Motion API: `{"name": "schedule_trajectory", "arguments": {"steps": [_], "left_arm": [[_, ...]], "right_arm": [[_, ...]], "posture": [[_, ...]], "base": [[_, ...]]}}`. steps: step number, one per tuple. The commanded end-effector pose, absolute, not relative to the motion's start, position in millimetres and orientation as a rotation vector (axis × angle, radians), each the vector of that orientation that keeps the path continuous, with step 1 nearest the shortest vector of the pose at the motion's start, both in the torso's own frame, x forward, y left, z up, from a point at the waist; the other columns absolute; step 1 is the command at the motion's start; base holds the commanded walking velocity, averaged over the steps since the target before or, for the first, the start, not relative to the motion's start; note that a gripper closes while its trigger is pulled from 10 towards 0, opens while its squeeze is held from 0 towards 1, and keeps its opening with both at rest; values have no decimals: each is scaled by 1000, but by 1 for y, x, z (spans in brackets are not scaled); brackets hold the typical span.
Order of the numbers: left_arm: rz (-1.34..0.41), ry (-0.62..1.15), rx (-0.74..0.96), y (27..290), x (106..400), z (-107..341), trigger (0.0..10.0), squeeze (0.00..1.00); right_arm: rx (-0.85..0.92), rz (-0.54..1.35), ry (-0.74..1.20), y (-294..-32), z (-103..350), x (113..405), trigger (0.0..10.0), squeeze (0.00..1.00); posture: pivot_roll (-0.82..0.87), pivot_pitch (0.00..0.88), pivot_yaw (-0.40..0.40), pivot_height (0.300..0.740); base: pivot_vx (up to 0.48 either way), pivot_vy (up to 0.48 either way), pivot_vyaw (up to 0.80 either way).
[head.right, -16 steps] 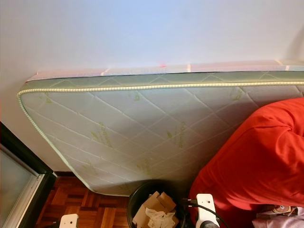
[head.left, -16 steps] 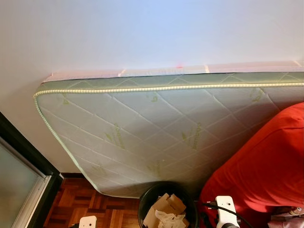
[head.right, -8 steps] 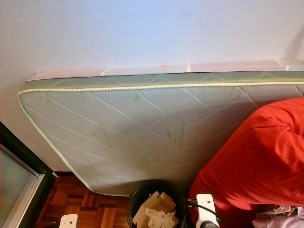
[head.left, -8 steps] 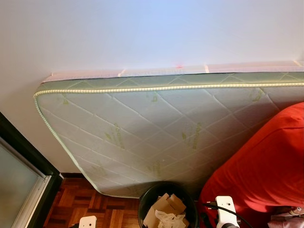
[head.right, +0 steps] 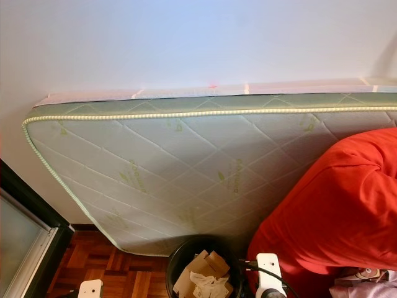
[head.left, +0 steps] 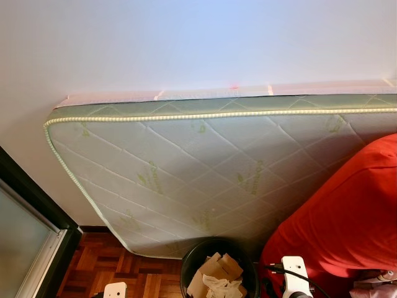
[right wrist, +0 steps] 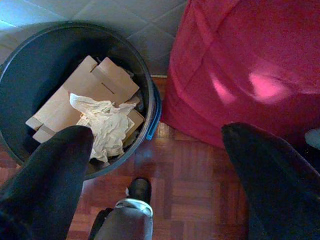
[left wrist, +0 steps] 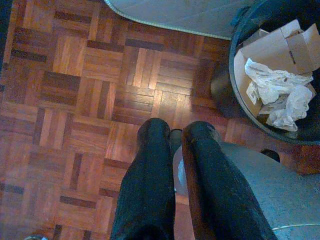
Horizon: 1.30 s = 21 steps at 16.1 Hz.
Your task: Clean up the room
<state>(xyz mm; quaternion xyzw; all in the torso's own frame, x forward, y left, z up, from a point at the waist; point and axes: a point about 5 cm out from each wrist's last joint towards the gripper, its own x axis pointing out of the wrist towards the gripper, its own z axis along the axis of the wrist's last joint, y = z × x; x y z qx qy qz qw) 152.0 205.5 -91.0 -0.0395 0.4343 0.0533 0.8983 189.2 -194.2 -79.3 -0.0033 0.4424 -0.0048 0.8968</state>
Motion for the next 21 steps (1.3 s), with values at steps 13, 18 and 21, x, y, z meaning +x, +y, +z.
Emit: {"name": "schedule_trajectory", "arguments": {"steps": [13,18,21], "left_arm": [[110,920,-81,207,146,-93,10000,0],[111,920,-80,207,146,-93,10000,0],[112,920,-80,207,146,-93,10000,0]], "right_arm": [[-2,-3,925,-191,-81,188,10000,0],[-1,-1,926,-190,-81,188,10000,0],[3,-1,929,-189,-81,187,10000,0]], "posture": [[45,0,54,713],[46,0,54,713],[45,0,55,713]], "base": [[0,0,0],[0,0,0],[-81,0,0]]}}
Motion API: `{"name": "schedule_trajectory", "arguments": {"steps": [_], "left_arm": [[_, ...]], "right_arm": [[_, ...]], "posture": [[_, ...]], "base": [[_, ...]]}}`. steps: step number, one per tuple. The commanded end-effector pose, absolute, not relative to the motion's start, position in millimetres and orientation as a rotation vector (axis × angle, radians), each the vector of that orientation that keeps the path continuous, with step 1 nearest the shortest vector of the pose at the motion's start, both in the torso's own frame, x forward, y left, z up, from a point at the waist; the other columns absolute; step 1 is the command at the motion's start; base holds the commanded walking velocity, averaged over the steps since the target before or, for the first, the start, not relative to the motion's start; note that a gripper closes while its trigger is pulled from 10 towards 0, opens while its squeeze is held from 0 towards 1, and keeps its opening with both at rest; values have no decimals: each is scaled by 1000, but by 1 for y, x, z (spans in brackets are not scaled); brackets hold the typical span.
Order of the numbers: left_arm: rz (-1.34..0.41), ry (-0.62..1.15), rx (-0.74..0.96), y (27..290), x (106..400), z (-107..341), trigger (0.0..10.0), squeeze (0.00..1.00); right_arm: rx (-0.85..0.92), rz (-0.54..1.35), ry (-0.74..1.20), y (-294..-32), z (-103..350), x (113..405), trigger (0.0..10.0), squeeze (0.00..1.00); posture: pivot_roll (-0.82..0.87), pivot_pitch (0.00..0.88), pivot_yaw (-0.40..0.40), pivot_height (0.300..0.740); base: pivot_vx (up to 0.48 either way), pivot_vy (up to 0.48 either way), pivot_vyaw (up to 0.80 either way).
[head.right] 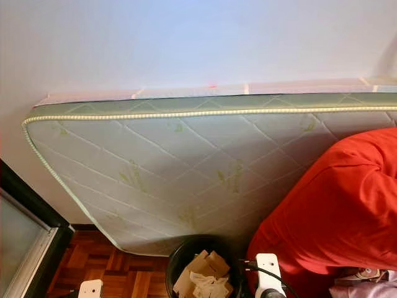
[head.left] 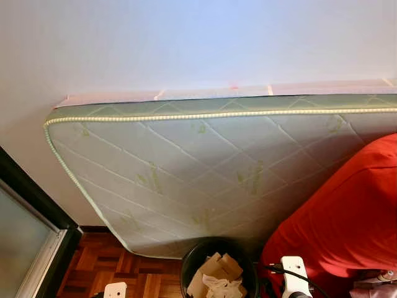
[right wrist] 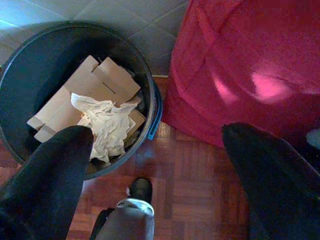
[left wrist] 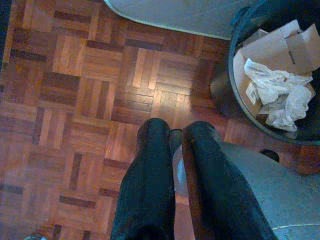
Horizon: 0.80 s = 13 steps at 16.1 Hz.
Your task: Clean up the room
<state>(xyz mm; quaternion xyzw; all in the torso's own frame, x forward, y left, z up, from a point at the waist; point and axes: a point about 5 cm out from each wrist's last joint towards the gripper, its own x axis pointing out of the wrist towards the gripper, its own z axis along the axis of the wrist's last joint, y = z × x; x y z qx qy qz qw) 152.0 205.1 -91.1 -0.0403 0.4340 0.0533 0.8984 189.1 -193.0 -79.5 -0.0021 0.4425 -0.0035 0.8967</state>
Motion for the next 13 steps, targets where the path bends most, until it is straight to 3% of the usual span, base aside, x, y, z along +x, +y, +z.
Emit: {"name": "schedule_trajectory", "arguments": {"steps": [1,13], "left_arm": [[112,920,-79,207,146,-93,10000,0],[97,924,-72,206,144,-94,10000,0]], "right_arm": [[4,-1,930,-189,-81,187,10000,0],[1,7,935,-189,-83,184,10000,0]], "posture": [[45,0,56,713],[36,0,63,713]], "base": [[-247,0,0],[-252,0,0]]}}
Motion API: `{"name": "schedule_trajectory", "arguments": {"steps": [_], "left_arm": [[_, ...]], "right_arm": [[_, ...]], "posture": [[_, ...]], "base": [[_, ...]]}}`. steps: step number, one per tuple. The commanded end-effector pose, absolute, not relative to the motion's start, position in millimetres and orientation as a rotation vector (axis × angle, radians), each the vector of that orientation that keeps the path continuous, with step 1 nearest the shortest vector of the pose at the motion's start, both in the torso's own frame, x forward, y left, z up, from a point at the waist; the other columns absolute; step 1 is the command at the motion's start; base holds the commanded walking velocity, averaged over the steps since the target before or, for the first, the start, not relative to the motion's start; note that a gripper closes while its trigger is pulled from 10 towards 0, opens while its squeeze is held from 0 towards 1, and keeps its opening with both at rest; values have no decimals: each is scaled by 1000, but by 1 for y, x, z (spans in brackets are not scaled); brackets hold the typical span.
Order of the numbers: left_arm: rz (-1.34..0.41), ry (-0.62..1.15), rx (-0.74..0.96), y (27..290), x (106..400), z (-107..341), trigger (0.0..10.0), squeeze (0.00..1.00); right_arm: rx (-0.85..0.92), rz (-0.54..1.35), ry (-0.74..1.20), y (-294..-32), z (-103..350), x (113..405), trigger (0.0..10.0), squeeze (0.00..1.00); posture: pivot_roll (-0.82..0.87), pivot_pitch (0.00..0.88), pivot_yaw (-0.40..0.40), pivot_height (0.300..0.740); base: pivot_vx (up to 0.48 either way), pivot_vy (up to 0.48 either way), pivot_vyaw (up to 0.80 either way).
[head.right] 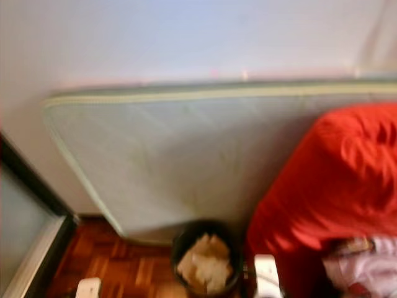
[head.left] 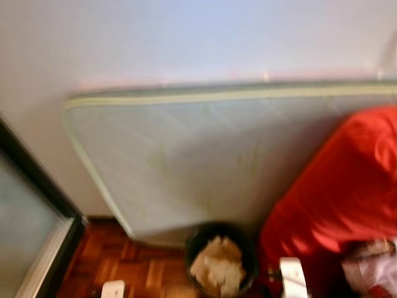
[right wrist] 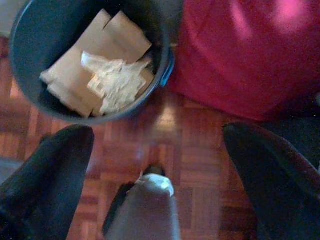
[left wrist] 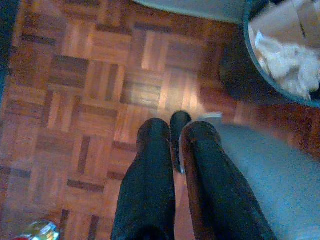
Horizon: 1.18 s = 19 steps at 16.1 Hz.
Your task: Clean up the room
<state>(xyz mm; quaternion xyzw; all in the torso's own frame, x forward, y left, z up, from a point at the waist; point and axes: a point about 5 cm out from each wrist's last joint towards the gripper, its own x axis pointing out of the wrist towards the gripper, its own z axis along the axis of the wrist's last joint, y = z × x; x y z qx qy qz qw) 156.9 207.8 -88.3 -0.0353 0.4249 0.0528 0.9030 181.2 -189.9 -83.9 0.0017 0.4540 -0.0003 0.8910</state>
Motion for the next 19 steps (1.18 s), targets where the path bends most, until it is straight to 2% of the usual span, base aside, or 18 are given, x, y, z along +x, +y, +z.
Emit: {"name": "schedule_trajectory", "arguments": {"steps": [1,19], "left_arm": [[96,925,-72,206,144,-94,10000,0],[98,921,-79,205,145,-94,10000,0]], "right_arm": [[0,7,935,-189,-83,184,10000,0],[20,6,923,-189,-81,186,10000,0]], "posture": [[36,0,62,713],[38,0,56,713]], "base": [[-259,0,0],[-256,0,0]]}}
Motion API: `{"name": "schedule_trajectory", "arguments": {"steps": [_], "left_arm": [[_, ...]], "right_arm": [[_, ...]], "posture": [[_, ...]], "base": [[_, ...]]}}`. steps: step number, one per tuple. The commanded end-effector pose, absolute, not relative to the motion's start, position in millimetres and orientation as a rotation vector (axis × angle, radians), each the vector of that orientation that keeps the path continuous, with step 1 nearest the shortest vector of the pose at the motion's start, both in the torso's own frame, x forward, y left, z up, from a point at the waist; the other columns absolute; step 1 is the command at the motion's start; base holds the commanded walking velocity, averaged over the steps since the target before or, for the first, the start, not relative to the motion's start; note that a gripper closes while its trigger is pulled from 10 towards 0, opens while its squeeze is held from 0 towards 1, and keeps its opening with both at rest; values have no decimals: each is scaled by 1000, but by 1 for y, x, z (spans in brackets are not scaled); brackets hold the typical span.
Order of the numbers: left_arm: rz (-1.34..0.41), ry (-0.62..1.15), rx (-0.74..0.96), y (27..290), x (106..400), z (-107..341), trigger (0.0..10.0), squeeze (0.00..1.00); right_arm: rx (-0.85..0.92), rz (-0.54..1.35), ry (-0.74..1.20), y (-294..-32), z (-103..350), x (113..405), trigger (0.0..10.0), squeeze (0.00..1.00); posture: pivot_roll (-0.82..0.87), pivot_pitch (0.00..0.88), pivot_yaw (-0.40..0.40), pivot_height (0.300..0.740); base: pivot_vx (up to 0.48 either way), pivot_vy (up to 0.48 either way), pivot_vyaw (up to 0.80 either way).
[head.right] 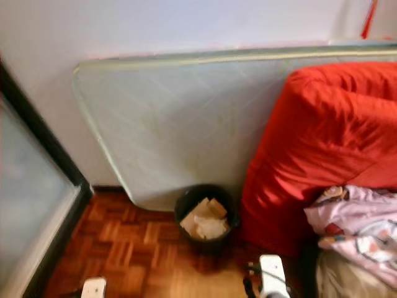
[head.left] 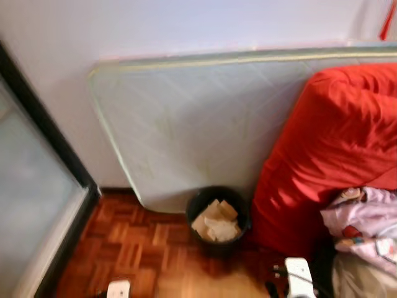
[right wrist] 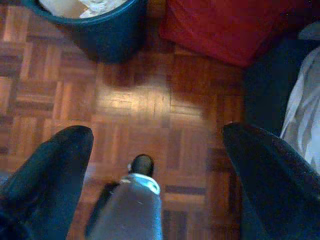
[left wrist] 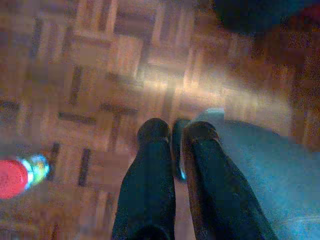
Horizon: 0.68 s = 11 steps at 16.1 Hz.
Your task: Clean up the room
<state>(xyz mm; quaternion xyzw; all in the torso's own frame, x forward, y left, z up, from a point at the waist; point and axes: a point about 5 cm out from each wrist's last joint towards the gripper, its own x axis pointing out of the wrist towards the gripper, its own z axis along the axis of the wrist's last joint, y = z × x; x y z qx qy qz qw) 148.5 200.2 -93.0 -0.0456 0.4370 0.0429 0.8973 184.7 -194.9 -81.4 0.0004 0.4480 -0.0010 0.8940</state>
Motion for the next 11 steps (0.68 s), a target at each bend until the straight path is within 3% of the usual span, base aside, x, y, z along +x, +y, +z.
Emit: {"name": "schedule_trajectory", "arguments": {"steps": [1,11], "left_arm": [[98,921,-79,205,145,-94,10000,0],[103,920,-82,205,145,-94,10000,0]], "right_arm": [[23,7,923,-189,-82,186,10000,0],[44,12,909,-188,-80,188,10000,0]], "posture": [[38,0,56,713],[41,0,53,713]], "base": [[-262,0,0],[-241,0,0]]}}
